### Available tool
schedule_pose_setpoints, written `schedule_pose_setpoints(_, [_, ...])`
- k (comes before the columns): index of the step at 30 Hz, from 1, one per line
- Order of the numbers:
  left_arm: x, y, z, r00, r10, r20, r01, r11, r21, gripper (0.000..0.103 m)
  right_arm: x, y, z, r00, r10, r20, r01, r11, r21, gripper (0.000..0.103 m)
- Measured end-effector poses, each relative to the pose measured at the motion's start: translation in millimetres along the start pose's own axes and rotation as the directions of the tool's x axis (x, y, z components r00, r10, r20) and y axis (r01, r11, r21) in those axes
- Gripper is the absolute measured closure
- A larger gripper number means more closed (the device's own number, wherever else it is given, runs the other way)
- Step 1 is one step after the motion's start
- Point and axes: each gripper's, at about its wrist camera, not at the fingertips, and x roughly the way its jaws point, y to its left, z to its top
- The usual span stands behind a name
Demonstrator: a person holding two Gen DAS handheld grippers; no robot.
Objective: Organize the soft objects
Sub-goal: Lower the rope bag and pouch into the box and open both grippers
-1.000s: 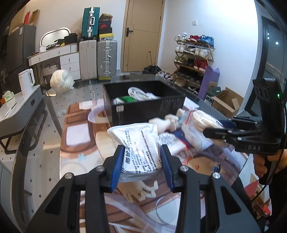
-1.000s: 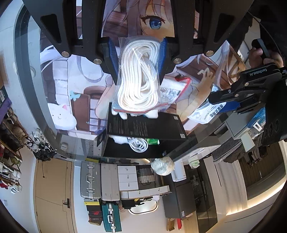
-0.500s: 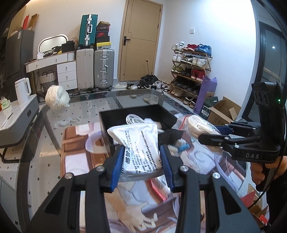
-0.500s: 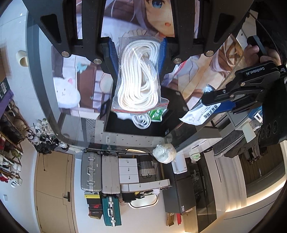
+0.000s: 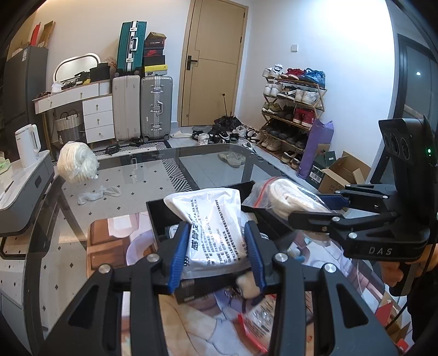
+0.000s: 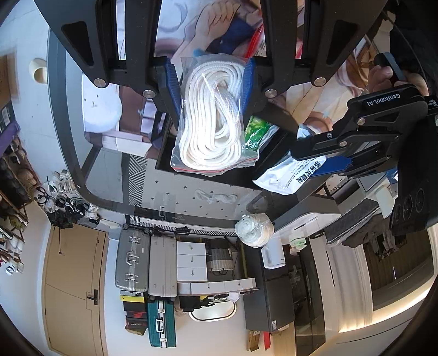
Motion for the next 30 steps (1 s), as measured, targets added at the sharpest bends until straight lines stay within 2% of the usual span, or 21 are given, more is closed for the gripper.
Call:
schedule_pose_setpoints(7, [30.4,5.7,9.0,0.999,0.014,-0.040,-0.013,1.000,0.019,0.063,32.6,-7.1,15.7,0.999,-0.001,-0.052,0.000,1.000,-0.030,0.065])
schedule_pose_setpoints(17, [62.0,13.0,5.6,0.995,0.011,-0.103,-0.008,0.999,0.034,0.063,75.1,-3.6,26.9,0.992,-0.025,-0.124,0.014,0.996,-0.093,0.065])
schedule_pose_setpoints(19, [66.6,12.0,4.3,0.993,0.016,-0.116,-0.011,0.999,0.040,0.063,81.2,-2.8,27.7,0.990,-0.050,-0.134,0.035,0.993,-0.116,0.065])
schedule_pose_setpoints(30, [76.2,5.0,3.0,0.990,0.033,-0.139,-0.020,0.996,0.091,0.062,102.6,-4.7,24.8,0.980,-0.058,-0.191,0.029,0.988,-0.152,0.065])
